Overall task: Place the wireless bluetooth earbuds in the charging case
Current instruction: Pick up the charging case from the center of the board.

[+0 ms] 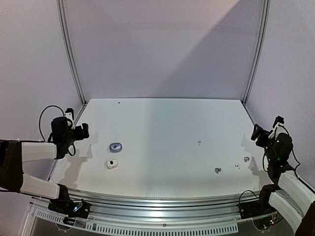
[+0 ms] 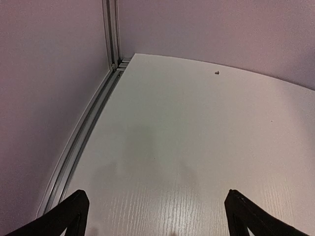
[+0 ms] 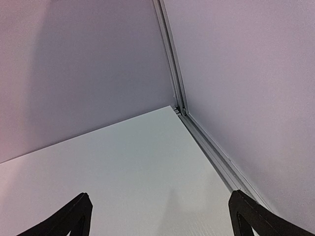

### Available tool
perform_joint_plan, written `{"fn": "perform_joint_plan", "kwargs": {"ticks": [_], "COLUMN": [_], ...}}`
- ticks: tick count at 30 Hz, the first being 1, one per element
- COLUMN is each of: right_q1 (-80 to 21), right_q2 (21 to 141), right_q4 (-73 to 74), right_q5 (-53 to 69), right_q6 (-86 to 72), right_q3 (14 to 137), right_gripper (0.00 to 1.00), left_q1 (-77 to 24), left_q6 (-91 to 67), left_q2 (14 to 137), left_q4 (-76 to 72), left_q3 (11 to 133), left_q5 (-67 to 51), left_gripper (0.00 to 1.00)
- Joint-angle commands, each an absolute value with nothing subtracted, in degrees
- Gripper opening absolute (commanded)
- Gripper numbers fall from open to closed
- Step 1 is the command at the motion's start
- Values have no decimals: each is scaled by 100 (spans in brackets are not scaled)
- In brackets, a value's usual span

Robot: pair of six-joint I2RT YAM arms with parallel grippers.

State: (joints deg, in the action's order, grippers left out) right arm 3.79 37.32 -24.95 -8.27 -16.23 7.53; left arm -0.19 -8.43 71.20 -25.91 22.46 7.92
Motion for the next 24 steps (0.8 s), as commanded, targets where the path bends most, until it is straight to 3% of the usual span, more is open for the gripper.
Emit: {"fn": "perform_joint_plan", "kwargs": {"ticks": [1,6,9,14,21,24], "right_q1": [352,352,352,353,352,352], "right_q2": [3650,3596,3595,3577,3971,4407], "right_q4": [-2367,-2070,-1862,-1434,-1821,-1853], "right_q5": [-803,-744,-691,-778,812,1288], "right_q6": [-1641,-1944,-2166,-2954,-3299,-3569], "right_q3": [847,1243,1495,2046,2623,2961], "right_gripper": [99,99,99,99,99,99], "left_q1": [18,22,20,18,18,-127], "left_q6": [-496,322,95,-139,1290,1717], "left_q2": [7033,6891,6881,7253,9178,10274], "left_q4": [-3309,-3748,-3165,-470,4080,5408], "left_q3": [2041,1998,2374,3783,7246,8728], "left_q5": [646,86,44,-1370,-4443,-4984], "left_gripper": [99,99,99,99,99,88]}}
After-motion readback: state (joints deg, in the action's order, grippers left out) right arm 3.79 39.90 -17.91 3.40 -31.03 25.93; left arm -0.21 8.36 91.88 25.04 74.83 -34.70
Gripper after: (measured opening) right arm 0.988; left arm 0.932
